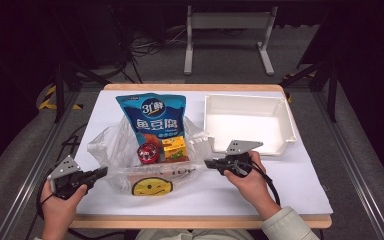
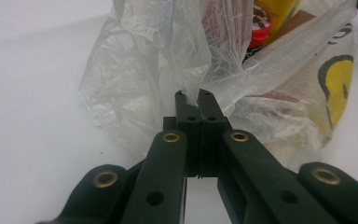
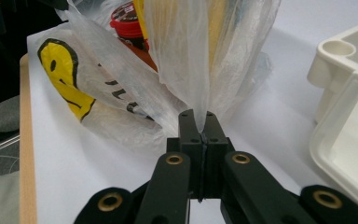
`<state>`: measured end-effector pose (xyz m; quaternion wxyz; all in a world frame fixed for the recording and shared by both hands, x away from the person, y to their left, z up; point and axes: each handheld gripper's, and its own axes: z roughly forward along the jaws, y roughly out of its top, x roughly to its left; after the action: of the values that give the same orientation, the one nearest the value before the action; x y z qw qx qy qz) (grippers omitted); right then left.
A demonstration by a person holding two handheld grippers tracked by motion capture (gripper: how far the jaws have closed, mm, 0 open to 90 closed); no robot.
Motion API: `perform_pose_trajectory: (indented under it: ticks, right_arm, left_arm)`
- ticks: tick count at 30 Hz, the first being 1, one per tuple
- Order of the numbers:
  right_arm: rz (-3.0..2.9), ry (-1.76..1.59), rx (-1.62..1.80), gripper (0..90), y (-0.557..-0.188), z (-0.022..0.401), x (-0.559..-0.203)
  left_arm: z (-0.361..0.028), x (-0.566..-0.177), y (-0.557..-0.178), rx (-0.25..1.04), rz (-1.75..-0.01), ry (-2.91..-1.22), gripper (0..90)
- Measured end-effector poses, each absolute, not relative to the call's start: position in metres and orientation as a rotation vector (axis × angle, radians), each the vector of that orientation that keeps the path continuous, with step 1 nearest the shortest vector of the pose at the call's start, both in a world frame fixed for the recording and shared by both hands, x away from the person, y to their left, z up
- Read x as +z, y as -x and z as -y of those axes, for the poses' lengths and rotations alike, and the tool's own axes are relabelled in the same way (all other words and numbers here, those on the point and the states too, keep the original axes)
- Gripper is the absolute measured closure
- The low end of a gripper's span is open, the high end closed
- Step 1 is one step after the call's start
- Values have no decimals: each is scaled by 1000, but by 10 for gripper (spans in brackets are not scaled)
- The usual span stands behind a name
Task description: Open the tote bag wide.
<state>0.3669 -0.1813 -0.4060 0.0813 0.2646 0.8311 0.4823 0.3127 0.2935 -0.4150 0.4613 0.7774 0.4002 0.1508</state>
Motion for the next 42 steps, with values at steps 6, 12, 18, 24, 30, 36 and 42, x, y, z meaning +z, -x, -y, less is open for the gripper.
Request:
perform_pose_trajectory:
  ticks: [6,12,18,24,30,36,42]
  right_arm:
    - [-2522,-800,1417,900,-364,185,-409]
    - [-2582,-838,1383,900,-365,188,-418]
    - [-2614,-868,1337,900,-370,190,-427]
    - [-2635,-902,1282,900,-374,192,-434]
    - [-2623,-898,1280,900,-374,191,-433]
    - [-2619,-881,1297,900,-373,187,-432]
    - [-2619,-887,1220,900,-376,187,-434]
  left_arm:
    - [-290,-420,-301,326,-966,-1932,900]
    - [-287,-426,-301,270,-967,-1968,900]
    - [-282,-431,-305,240,-962,-1996,899]
    - [-279,-434,-306,217,-945,-2016,898]
    - [-275,-440,-309,178,-954,-2085,900]
    - [-275,-443,-312,258,-1002,-2147,900]
    - [-272,-441,-311,261,-954,-2125,900]
